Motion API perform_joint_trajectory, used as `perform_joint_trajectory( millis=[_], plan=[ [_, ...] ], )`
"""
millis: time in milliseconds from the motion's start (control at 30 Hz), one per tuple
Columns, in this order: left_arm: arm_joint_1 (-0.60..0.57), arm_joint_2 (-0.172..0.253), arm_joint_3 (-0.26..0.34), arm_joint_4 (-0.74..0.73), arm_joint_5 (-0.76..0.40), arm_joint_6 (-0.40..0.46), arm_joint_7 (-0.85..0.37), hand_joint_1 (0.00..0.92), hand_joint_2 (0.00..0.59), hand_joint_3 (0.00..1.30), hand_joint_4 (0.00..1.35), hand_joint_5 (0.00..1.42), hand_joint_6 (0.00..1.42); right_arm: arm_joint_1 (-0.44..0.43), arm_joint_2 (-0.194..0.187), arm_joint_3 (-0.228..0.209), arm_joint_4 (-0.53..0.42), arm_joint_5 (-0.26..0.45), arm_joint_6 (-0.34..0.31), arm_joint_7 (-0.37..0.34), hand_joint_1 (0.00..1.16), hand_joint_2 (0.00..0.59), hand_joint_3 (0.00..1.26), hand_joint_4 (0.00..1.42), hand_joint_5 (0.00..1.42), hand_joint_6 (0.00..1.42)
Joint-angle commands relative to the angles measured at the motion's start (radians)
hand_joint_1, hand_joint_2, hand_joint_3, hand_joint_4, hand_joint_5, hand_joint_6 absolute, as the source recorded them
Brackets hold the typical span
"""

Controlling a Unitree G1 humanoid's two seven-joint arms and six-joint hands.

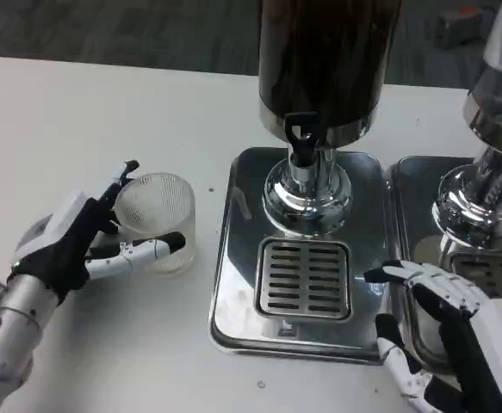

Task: Grasp the cup under the faucet to collect the drink, then remove the cup.

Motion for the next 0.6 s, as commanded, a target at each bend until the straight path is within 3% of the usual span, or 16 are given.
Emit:
perform_joint_trajectory(
  millis=[33, 333, 467, 600],
  plan=[
    [0.003, -0.024, -0.013, 0.022, 0.018, 0.033, 0.034, 0.334, 0.06, 0.12, 0.17, 0.45, 0.49, 0.007, 0.005, -0.009, 0.006, 0.012, -0.003, -0.004, 0.44, 0.531, 0.39, 0.27, 0.24, 0.22],
    [0.01, -0.065, -0.035, 0.026, 0.044, 0.067, 0.134, 0.332, 0.078, 0.29, 0.35, 0.71, 0.96, 0.035, 0.013, -0.019, -0.014, 0.015, 0.0, -0.002, 0.45, 0.53, 0.39, 0.27, 0.24, 0.22],
    [0.014, -0.077, -0.057, 0.026, 0.054, 0.095, 0.195, 0.379, 0.099, 0.36, 0.46, 0.83, 1.14, 0.041, 0.019, -0.026, -0.02, 0.018, 0.0, 0.001, 0.45, 0.534, 0.4, 0.28, 0.24, 0.22],
    [0.032, -0.089, -0.037, 0.024, 0.038, 0.087, 0.261, 0.412, 0.105, 0.52, 0.65, 1.01, 1.33, 0.05, 0.021, -0.028, -0.023, 0.022, -0.002, 0.006, 0.45, 0.537, 0.4, 0.28, 0.24, 0.22]
  ],
)
